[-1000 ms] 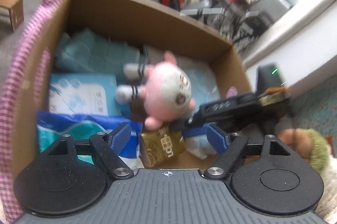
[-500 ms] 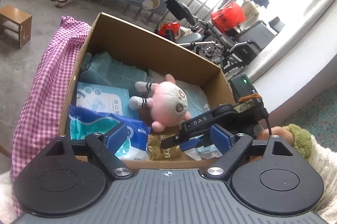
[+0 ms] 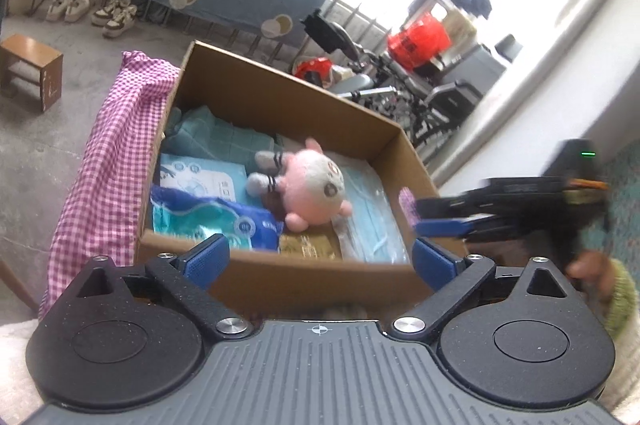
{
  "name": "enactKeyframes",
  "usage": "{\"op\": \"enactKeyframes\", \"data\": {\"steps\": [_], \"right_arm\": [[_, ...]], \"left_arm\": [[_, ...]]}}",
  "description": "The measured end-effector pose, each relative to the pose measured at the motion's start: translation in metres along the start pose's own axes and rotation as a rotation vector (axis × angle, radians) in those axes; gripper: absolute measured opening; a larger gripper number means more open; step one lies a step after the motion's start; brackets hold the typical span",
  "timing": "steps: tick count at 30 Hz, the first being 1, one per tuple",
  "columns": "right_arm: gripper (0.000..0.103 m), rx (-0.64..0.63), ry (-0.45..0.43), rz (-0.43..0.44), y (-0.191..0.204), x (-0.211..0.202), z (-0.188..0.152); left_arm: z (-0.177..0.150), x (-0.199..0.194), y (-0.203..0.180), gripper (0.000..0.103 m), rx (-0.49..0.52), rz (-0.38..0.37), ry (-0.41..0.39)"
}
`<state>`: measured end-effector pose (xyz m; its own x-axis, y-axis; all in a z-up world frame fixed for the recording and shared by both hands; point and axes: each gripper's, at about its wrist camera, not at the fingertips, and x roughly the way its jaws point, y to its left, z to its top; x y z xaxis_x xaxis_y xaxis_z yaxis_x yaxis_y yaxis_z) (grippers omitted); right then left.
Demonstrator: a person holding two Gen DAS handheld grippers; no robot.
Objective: Organize soft objects
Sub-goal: 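Lower the gold-wrapped box beside the plush toy and open the right gripper, then move the right gripper back down toward the white tape roll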
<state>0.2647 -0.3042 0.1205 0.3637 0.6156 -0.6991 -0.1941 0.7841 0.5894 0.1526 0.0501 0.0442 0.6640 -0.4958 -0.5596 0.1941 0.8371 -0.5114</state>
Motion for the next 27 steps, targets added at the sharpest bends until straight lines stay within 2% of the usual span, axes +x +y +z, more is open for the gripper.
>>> {"op": "enactKeyframes", "data": {"steps": [3,6,8,12,14,16,18,22,27], "right_arm": [[0.059,-0.018,-0.094,0.021,-0.002,-0.031,-0.036],[0.059,-0.027,-0.135,0.003,-0.011,-0.037,-0.069],[0.059,-0.035,-0.151,-0.042,-0.014,-0.029,-0.089],[0.058,-0.023,-0.181,-0.194,-0.031,-0.006,-0.119],[0.055,0.025,-0.18,-0.217,-0.044,0.001,-0.127],[0.051,0.092,-0.174,-0.192,-0.059,0.003,-0.133],[0.05,0.141,-0.179,-0.17,-0.071,0.001,-0.141],[0.05,0.171,-0.194,-0.144,-0.08,0.0,-0.145],[0.048,0.1,-0.189,-0.164,-0.076,0.005,-0.147]], "left_arm": [[-0.014,0.006,-0.007,0.099,0.055,0.002,0.046],[-0.033,0.023,-0.016,0.099,0.106,0.008,0.111],[-0.045,0.037,-0.025,0.099,0.154,0.012,0.153],[-0.071,0.066,-0.047,0.095,0.283,0.05,0.217],[-0.081,0.076,-0.059,0.09,0.33,0.02,0.239],[-0.086,0.086,-0.068,0.077,0.351,-0.033,0.265],[-0.09,0.095,-0.078,0.073,0.381,-0.058,0.276],[-0.092,0.115,-0.091,0.056,0.428,-0.044,0.271],[-0.091,0.133,-0.096,0.039,0.454,-0.023,0.286]]}}
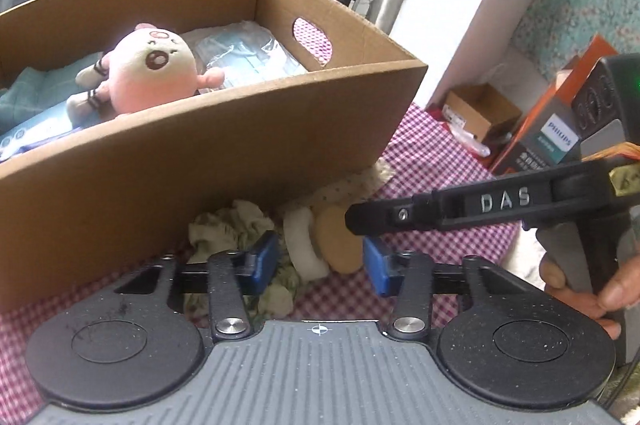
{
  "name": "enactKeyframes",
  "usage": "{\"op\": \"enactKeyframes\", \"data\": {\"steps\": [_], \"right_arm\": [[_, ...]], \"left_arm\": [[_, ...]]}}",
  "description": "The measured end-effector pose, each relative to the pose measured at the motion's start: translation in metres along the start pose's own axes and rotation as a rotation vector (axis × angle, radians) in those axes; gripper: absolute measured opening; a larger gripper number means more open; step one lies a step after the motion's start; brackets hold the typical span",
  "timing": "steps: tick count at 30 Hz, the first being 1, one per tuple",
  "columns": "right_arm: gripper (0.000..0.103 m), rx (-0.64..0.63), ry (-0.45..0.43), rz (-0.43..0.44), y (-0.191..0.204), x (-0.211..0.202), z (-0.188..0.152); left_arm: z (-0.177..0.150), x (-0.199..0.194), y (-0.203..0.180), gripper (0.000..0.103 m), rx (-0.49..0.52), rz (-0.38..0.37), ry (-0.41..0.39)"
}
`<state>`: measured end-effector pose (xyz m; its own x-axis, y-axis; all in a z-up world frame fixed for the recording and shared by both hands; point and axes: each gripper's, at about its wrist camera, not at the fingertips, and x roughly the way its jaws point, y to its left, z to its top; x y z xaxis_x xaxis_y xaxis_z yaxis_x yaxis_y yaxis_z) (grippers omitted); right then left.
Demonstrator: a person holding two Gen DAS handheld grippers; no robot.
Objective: Organize soft objects
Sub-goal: 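Move the right gripper back down toward the white tape roll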
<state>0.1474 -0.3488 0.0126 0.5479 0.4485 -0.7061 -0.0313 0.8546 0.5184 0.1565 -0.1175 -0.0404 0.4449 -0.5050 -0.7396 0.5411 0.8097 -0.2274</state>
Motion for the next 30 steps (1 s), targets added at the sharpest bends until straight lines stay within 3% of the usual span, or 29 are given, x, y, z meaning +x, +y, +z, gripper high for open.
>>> {"op": "enactKeyframes", "data": {"steps": [7,17,22,30], "right_arm": [[0.048,-0.073,0.004,-0.032,0.003,0.01,0.003],[0.048,-0.01,-0.012,-0.022,-0.026,0.007,-0.005],[0.048,0.027,-0.036,-0.011,-0.035,-0.001,-0.008],[0.048,0.049,-0.054,-0.005,-0.042,-0.005,-0.011]], "left_arm": [[0.006,0.017,-0.007,0.03,0.035,0.074,0.039],[0.008,0.026,-0.024,0.025,0.102,0.074,0.049],[0.012,0.032,-0.021,0.007,0.046,0.117,0.056],[0.014,0.027,-0.012,0.005,-0.02,0.108,0.064]]}}
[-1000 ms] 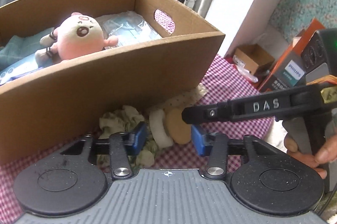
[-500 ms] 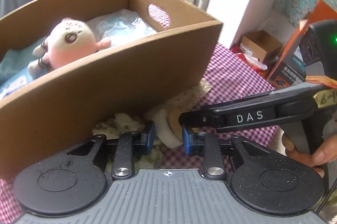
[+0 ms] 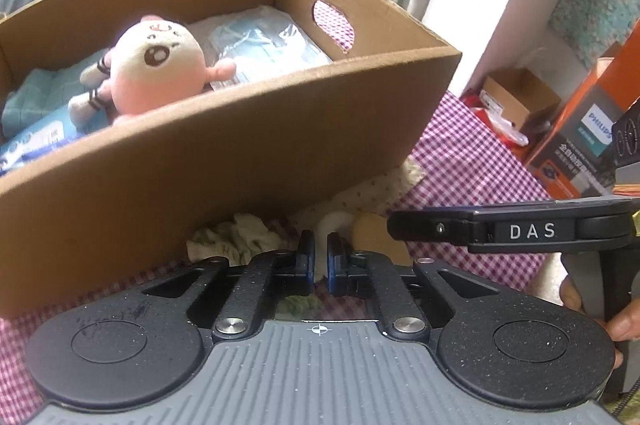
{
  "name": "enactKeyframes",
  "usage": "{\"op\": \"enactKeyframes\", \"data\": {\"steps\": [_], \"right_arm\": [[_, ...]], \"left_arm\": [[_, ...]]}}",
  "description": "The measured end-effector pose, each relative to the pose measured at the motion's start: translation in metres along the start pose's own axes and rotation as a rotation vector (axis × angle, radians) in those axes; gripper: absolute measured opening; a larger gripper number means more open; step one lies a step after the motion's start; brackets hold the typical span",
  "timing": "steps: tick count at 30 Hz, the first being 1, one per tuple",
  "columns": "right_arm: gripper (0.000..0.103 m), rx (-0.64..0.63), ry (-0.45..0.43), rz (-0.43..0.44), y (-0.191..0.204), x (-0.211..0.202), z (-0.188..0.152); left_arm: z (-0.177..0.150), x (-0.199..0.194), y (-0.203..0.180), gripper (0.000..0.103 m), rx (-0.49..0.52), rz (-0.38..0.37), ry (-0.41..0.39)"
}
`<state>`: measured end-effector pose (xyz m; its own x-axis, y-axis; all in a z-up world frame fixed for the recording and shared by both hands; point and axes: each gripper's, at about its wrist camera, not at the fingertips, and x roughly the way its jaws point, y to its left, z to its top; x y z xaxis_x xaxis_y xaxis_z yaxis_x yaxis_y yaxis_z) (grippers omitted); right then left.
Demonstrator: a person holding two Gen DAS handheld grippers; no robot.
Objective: Organize soft objects
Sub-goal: 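Move the right gripper back down toward the white tape roll, then close the right gripper on the rim of the white tape roll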
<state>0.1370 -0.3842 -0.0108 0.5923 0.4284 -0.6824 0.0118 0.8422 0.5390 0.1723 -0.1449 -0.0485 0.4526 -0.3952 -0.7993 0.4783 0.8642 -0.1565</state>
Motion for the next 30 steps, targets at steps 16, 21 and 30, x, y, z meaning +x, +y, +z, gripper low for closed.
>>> {"op": "enactKeyframes", "data": {"steps": [16,21,30], "right_arm": [[0.048,0.056,0.026,0.052,-0.008,-0.004,-0.003],[0.048,0.095,0.04,0.087,-0.014,-0.002,-0.001],[0.047,0.152,0.057,0.128,-0.023,0.0,0.001]], "left_arm": [[-0.003,0.012,-0.032,0.061,0.147,-0.026,0.04],[-0.007,0.021,-0.051,0.068,0.265,0.006,0.042],[-0.008,0.023,-0.061,0.068,0.307,0.031,0.004]]}}
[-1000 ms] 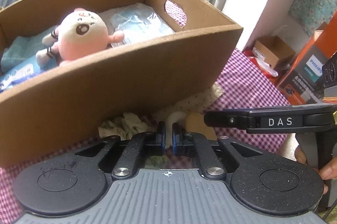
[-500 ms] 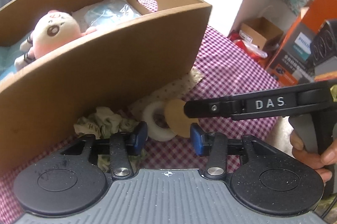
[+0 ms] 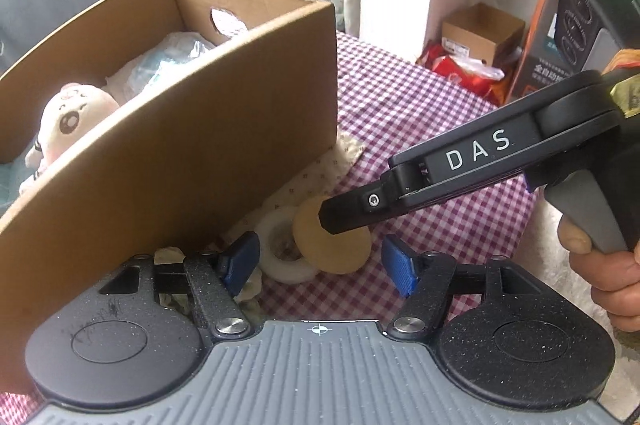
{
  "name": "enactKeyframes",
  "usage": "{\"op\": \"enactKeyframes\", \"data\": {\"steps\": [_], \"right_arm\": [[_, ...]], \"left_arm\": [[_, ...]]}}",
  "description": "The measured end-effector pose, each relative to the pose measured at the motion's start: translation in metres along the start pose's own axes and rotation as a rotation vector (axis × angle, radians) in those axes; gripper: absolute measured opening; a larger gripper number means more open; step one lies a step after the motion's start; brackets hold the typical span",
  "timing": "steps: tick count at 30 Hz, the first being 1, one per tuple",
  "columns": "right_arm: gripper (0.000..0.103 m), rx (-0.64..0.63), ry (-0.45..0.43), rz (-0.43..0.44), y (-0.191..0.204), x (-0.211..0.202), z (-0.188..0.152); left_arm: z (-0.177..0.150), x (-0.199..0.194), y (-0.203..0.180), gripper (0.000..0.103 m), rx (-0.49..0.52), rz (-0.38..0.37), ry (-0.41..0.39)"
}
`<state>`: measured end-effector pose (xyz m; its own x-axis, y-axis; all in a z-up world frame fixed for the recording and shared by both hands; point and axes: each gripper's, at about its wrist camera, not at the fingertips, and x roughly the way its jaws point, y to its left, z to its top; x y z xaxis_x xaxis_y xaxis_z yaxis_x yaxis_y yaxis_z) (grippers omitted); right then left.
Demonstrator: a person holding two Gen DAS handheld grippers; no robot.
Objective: Organize soft objects
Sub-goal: 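Close the right gripper on the rim of the white tape roll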
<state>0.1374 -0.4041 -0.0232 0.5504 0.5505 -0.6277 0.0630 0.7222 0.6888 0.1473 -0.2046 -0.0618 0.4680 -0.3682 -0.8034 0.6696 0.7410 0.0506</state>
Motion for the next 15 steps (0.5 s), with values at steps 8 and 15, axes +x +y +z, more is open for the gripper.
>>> {"op": "enactKeyframes", "data": {"steps": [8,15], "right_arm": [[0.048,-0.022,0.022,-0.024,0.005,0.003,0.005],[0.048,-0.024,0.048,-0.034,0.018,0.014,0.007]], "left_arm": [[-0.004,0.015,0.003,0.069,-0.049,-0.006,0.034],[-0.01,0.015,0.011,0.071,-0.079,-0.037,0.019]]}}
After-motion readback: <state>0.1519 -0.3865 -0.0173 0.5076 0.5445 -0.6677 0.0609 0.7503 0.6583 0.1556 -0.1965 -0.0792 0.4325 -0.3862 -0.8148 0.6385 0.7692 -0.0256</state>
